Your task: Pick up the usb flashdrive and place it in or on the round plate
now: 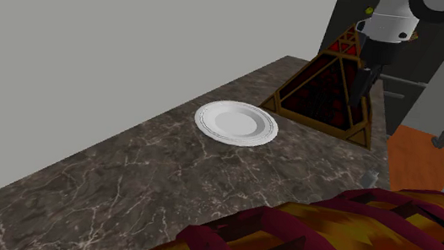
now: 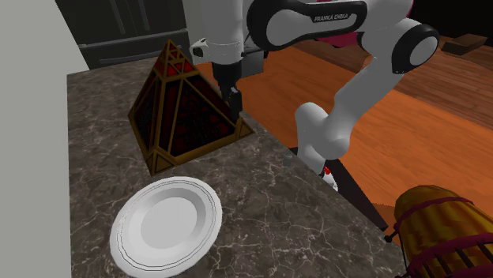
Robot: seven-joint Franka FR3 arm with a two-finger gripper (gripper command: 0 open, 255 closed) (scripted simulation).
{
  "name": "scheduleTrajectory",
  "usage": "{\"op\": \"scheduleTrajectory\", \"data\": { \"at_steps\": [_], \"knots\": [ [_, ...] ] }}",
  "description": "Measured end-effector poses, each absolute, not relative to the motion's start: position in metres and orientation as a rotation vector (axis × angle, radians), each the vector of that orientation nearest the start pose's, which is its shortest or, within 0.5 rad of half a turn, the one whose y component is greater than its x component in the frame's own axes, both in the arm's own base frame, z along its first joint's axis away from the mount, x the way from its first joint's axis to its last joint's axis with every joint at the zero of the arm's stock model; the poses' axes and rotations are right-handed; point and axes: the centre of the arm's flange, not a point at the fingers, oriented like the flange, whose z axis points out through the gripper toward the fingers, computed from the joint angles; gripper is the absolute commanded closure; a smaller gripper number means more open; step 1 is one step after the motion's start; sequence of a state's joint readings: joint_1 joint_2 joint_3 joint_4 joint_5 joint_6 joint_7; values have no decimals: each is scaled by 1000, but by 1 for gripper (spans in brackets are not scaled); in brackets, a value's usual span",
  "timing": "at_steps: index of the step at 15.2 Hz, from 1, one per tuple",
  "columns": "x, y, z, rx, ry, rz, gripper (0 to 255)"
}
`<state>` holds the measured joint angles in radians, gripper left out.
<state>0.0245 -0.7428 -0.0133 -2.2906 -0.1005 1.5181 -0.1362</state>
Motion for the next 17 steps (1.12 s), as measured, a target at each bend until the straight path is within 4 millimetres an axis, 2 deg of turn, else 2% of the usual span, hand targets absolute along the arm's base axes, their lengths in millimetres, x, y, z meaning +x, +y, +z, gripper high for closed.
{"op": "scheduleTrajectory", "data": {
  "at_steps": [1, 3, 9, 15, 17],
  "knots": [
    [314, -9, 604, -3222, -238, 57, 0],
    [308, 5, 600, -3211, -333, 69, 0],
    [275, 67, 576, -3121, -778, 124, 0],
    [222, 122, 559, -2958, -1224, 179, 0],
    [199, 136, 553, -2889, -1366, 196, 0]
  ]
}}
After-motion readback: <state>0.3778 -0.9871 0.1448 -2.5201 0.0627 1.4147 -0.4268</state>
